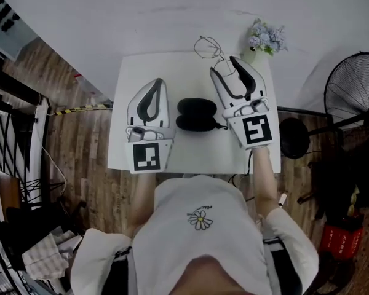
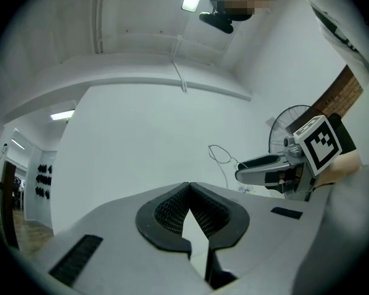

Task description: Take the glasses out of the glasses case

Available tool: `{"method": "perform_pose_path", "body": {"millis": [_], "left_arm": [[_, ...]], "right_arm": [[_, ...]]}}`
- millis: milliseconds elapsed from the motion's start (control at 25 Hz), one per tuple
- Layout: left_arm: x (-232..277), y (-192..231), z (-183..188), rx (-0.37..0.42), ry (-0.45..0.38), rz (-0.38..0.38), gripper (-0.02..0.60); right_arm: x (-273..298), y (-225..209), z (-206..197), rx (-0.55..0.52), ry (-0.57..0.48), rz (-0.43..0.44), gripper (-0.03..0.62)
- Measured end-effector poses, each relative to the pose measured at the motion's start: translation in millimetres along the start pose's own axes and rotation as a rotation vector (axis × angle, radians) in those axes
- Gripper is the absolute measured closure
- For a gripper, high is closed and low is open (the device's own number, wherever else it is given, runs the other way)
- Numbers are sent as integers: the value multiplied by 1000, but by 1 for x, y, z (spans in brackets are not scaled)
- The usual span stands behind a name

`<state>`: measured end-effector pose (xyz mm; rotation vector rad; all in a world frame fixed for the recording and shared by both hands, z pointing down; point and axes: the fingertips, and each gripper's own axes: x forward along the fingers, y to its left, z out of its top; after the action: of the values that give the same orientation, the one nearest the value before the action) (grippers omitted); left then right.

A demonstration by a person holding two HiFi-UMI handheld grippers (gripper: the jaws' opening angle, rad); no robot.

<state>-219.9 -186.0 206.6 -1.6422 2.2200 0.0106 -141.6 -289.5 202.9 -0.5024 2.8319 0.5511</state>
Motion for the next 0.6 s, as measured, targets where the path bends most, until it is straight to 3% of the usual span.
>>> {"method": "perform_pose_path", "body": {"millis": [280, 480, 600], "left_arm": [[-8, -7, 6, -4, 2, -10, 565], [-15, -10, 5, -7, 4, 0, 565], [-16, -12, 6, -14, -8, 7, 565]], "right_arm": [[-27, -8, 26, 105, -101, -159, 393], [-47, -11, 15, 191, -95, -277, 395], [-55, -11, 14, 215, -91, -296, 395]]}}
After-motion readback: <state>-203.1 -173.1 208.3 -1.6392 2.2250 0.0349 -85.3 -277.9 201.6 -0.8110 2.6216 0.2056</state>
